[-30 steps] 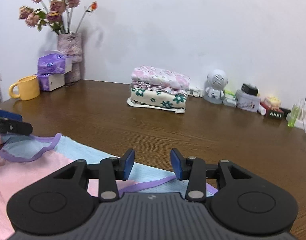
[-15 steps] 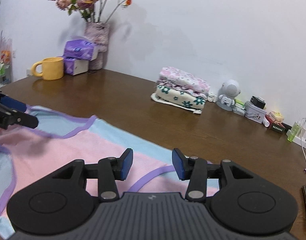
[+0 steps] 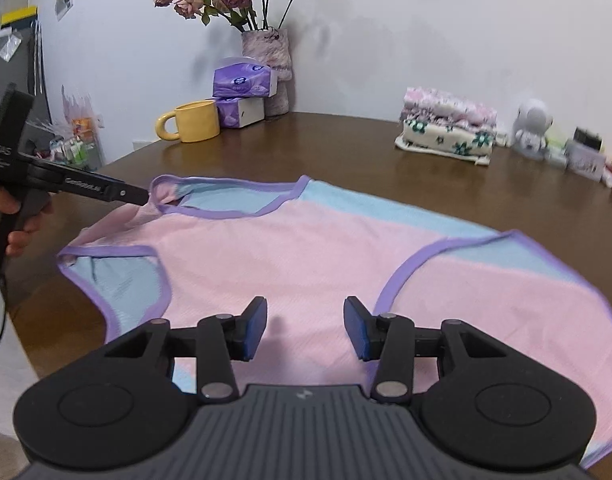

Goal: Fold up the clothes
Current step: 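Move the left gripper to pinch the purple trim of the garment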

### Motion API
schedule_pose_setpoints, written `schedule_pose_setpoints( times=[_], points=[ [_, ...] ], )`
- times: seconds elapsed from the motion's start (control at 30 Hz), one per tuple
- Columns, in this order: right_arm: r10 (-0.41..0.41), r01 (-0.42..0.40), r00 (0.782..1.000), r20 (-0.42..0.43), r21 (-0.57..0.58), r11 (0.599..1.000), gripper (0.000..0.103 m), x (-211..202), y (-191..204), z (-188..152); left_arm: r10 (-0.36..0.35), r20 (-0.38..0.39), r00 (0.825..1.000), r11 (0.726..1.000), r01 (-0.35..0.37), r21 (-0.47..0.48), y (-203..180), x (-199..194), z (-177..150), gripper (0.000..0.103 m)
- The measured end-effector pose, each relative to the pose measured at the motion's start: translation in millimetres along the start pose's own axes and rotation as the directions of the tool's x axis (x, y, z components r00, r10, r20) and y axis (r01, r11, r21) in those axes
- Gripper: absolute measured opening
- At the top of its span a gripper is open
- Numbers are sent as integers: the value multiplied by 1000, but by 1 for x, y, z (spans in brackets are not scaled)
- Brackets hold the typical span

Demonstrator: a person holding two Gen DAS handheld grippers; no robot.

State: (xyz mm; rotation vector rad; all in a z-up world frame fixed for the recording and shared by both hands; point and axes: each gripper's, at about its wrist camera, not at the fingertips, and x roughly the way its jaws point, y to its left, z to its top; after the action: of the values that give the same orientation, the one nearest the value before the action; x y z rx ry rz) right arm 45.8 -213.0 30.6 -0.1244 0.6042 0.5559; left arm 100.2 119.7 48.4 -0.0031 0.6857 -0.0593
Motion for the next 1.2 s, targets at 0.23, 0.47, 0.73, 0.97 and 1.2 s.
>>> schedule_pose_setpoints(
  times=[0.23,0.47,0.73,0.97,1.2],
  points=[
    [33,-33,999,-34,26,999,43,8,6,-13,23,-18,1000,999,-22,44,13,21,10,41],
    [19,-18,999,-43,20,1000,43,9,9,-18,61,-48,997,987,-53,151,0,52,31,3],
    [4,-6,999,-51,-31,1000,43,7,16,-21,51,-25,998,993,-48,107,4,53,43,2],
    [14,-15,999,-37,-19,1000,44,5,14,-24,-2,-25,1000,999,3,37,19,45,47,21],
    [22,-23,999,-31,-13,1000,46,5,14,-24,-14,-69,998,997,19,70,19,42,50,30]
  ],
)
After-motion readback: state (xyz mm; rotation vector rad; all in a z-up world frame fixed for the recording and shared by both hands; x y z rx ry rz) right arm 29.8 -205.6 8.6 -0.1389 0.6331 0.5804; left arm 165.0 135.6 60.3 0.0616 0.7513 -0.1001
